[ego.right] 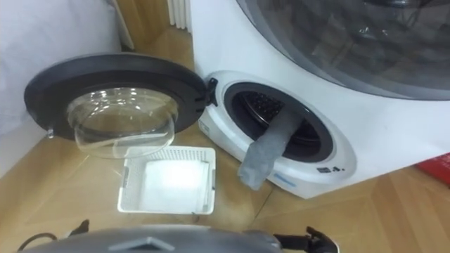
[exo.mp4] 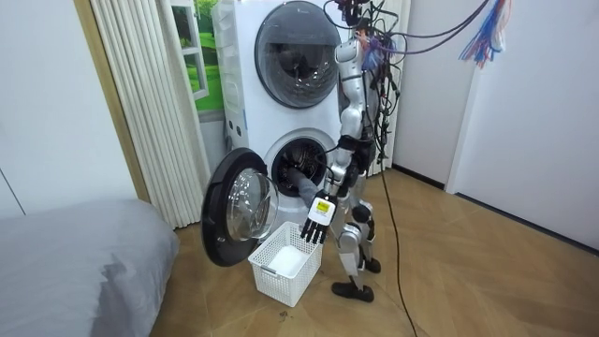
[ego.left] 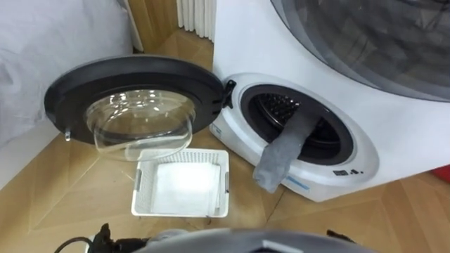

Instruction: Put towel into washing machine

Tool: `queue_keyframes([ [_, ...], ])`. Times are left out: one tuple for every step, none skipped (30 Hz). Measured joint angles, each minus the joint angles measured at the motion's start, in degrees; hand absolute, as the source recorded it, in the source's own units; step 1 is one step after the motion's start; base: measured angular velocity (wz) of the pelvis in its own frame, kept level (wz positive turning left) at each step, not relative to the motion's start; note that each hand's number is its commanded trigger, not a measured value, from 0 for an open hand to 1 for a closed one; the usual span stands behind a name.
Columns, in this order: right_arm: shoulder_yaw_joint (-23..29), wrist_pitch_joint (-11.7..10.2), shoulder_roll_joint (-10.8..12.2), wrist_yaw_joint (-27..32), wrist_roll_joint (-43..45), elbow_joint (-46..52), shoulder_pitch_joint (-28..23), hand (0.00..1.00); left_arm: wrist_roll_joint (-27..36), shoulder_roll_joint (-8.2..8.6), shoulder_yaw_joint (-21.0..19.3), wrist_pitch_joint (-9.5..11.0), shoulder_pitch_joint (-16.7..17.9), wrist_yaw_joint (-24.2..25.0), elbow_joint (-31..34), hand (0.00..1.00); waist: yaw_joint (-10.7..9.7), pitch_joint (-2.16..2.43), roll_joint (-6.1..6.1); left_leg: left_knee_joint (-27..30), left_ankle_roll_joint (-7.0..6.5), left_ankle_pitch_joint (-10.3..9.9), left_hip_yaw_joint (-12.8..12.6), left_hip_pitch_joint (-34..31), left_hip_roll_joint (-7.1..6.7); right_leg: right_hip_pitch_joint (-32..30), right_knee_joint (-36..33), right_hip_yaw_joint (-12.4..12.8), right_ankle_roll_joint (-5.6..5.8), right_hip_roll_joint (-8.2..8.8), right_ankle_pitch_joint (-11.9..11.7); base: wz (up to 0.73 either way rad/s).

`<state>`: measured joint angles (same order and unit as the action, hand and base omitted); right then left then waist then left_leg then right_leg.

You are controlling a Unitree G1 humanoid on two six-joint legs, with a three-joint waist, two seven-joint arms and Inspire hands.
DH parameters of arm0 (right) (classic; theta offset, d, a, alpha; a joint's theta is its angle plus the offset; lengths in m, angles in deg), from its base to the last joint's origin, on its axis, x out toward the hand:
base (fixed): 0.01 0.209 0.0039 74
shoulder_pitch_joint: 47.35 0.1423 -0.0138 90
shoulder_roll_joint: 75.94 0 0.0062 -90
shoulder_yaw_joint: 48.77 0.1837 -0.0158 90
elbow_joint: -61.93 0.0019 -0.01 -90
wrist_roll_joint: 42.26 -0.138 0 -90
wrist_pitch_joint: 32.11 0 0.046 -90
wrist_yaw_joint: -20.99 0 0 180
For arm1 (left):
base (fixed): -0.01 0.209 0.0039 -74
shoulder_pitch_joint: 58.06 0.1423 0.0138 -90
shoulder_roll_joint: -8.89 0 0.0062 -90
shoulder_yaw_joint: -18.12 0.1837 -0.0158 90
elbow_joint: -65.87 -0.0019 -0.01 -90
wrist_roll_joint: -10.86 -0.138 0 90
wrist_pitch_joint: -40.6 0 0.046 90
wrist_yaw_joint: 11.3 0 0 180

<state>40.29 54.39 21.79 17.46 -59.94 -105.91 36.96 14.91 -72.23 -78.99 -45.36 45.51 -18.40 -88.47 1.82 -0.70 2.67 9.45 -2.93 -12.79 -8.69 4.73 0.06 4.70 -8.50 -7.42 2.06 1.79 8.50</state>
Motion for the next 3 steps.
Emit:
queue_keyframes([
  [0.0, 0.0, 0.0, -0.2, 0.0, 0.0, 0.0, 0.0, -0.1, 0.02, 0.0, -0.1, 0.0, 0.0, 0.0, 0.0, 0.0, 0.0, 0.0, 0.0, 0.04, 0.0, 0.0, 0.0, 0.06, 0.0, 0.0, 0.0, 0.0, -0.05, 0.0, 0.0],
  [0.0, 0.4, 0.0, -0.4, 0.2, 0.0, 0.0, 0.0, -0.4, 0.04, -0.1, -0.2, 0.0, 0.0, -0.1, 0.0, 0.0, 0.01, -0.01, 0.1, 0.09, -0.1, 0.0, 0.0, 0.15, 0.1, 0.0, -0.2, 0.0, -0.11, 0.0, 0.0],
  [0.0, 0.7, 0.0, -0.4, 0.4, 0.0, 0.0, 0.0, -1.0, 0.17, -0.6, -0.4, -0.1, 0.0, -0.1, 0.0, 0.0, 0.02, -0.03, 0.1, 0.12, -0.1, 0.1, 0.0, 0.18, 0.1, 0.0, -0.1, 0.0, -0.17, 0.0, 0.0],
])
